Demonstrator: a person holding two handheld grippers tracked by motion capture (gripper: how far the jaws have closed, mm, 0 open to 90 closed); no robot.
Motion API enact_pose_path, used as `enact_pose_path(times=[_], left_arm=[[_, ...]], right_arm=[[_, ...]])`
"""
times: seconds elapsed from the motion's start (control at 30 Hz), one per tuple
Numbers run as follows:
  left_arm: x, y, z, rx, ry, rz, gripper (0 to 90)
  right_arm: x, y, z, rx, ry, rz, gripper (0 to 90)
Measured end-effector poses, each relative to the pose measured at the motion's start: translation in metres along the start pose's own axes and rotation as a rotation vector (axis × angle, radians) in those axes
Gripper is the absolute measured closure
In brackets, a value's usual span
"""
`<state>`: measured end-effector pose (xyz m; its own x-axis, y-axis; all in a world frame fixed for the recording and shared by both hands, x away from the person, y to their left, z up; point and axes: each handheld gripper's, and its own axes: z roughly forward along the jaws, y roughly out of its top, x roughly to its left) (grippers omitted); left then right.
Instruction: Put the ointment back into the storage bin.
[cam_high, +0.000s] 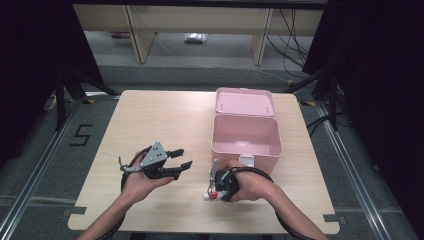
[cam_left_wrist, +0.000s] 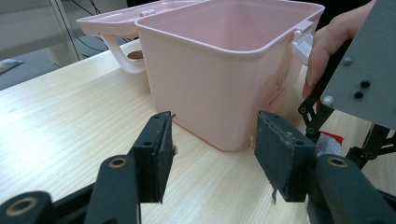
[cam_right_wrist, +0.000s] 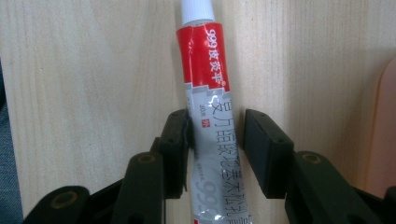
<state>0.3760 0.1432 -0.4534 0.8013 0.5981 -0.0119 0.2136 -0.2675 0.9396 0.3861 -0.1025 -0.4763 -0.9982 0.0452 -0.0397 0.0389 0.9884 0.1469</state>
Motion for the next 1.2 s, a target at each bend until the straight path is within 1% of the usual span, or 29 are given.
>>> enact_pose_path(times=[0.03, 0.07, 0.1, 0.17, 0.23, 0.27, 0.3, 0.33, 0.37, 0.4, 0.5, 0.53, 0.57, 0.6, 0.63, 0.67, 0.73, 0.8, 0.83, 0.87, 0.9, 0.93, 0.97, 1.0, 1.03, 1.07, 1.1, 1.13, 1.2], left_arm=[[0.0, 0.0, 0.0, 0.0, -0.001, 0.001, 46.3], [0.0, 0.0, 0.0, 0.0, -0.001, 0.0, 46.3], [0.0, 0.0, 0.0, 0.001, -0.001, 0.001, 46.3], [0.0, 0.0, 0.0, 0.003, -0.003, 0.001, 46.3], [0.0, 0.0, 0.0, 0.003, -0.003, 0.001, 46.3], [0.0, 0.0, 0.0, 0.003, -0.003, 0.002, 46.3], [0.0, 0.0, 0.0, 0.003, -0.002, 0.003, 46.3], [0.0, 0.0, 0.0, 0.003, -0.002, 0.001, 46.4], [0.0, 0.0, 0.0, 0.002, -0.003, 0.003, 46.4], [0.0, 0.0, 0.0, 0.001, -0.002, 0.003, 46.4], [0.0, 0.0, 0.0, 0.003, -0.003, 0.003, 46.5], [0.0, 0.0, 0.0, 0.005, -0.003, 0.003, 46.5], [-0.001, 0.0, 0.0, 0.004, -0.003, 0.002, 46.5], [-0.001, 0.0, 0.0, 0.005, -0.003, 0.005, 46.5], [-0.001, 0.0, 0.0, 0.005, -0.004, 0.005, 46.6], [-0.001, 0.0, 0.0, 0.005, -0.004, 0.006, 46.6], [-0.001, 0.0, 0.0, 0.005, -0.004, 0.006, 46.7], [-0.001, 0.0, 0.0, 0.006, -0.003, 0.006, 46.8], [-0.001, -0.001, 0.0, 0.007, -0.004, 0.007, 46.8], [-0.001, -0.001, 0.0, 0.006, -0.005, 0.006, 46.8], [-0.001, -0.001, 0.0, 0.004, -0.006, 0.01, 46.8], [-0.001, -0.002, 0.0, 0.004, -0.003, 0.002, 46.8], [-0.001, -0.002, 0.0, 0.003, -0.005, 0.003, 46.9], [-0.001, -0.002, 0.001, 0.003, -0.005, 0.002, 46.9], [-0.001, -0.003, 0.002, -0.005, -0.011, -0.002, 46.9], [-0.001, -0.003, 0.002, -0.005, -0.01, -0.003, 46.9], [-0.001, -0.002, 0.002, -0.005, -0.01, -0.003, 47.0], [-0.002, -0.002, 0.001, 0.005, -0.003, 0.0, 47.0], [-0.002, -0.002, 0.002, 0.0, -0.009, 0.001, 47.0]], right_arm=[[-0.001, 0.0, 0.0, 0.004, -0.005, -0.015, 63.4], [0.002, 0.001, -0.001, 0.029, 0.01, 0.03, 64.5], [0.001, 0.001, 0.0, 0.017, 0.013, 0.007, 65.3], [-0.002, 0.0, 0.001, 0.016, 0.016, -0.013, 66.0], [0.0, 0.002, -0.001, 0.053, 0.028, 0.027, 66.8], [0.001, 0.002, 0.0, 0.047, 0.031, 0.031, 67.2], [-0.004, 0.003, 0.001, 0.027, 0.02, -0.037, 67.8], [-0.002, 0.004, 0.001, 0.044, 0.017, -0.021, 68.9], [-0.002, 0.004, 0.001, 0.037, 0.018, -0.037, 70.3], [0.0, 0.006, 0.0, 0.048, 0.023, -0.013, 71.0], [0.0, 0.006, 0.0, 0.055, 0.019, -0.031, 71.5], [0.005, 0.006, -0.001, 0.085, 0.038, 0.034, 71.6], [0.005, 0.007, -0.001, 0.093, 0.034, 0.044, 71.7], [0.005, 0.007, -0.001, 0.091, 0.032, 0.033, 71.8], [0.006, 0.007, -0.001, 0.091, 0.036, 0.044, 71.9], [0.004, 0.006, 0.0, 0.08, 0.03, 0.001, 72.0], [0.006, 0.008, -0.001, 0.086, 0.032, 0.009, 72.0], [0.005, 0.007, 0.0, 0.054, 0.034, -0.019, 72.2], [0.004, 0.006, -0.001, 0.055, 0.036, -0.012, 72.2], [0.0, 0.005, 0.001, 0.043, 0.026, -0.073, 72.3], [0.005, 0.005, -0.002, 0.067, 0.048, 0.013, 72.3], [0.006, 0.005, -0.004, 0.073, 0.047, 0.024, 72.4], [0.006, 0.005, -0.005, 0.066, 0.048, 0.02, 72.4], [0.004, 0.005, -0.006, 0.045, 0.044, -0.014, 72.4], [0.004, 0.005, -0.007, 0.025, 0.045, -0.03, 72.3], [0.007, 0.005, -0.009, 0.019, 0.059, 0.016, 72.4], [0.005, 0.003, -0.011, 0.025, 0.051, -0.029, 72.4], [0.005, 0.003, -0.014, 0.021, 0.048, -0.023, 72.4], [0.006, 0.0, -0.02, 0.006, 0.045, -0.037, 72.4]])
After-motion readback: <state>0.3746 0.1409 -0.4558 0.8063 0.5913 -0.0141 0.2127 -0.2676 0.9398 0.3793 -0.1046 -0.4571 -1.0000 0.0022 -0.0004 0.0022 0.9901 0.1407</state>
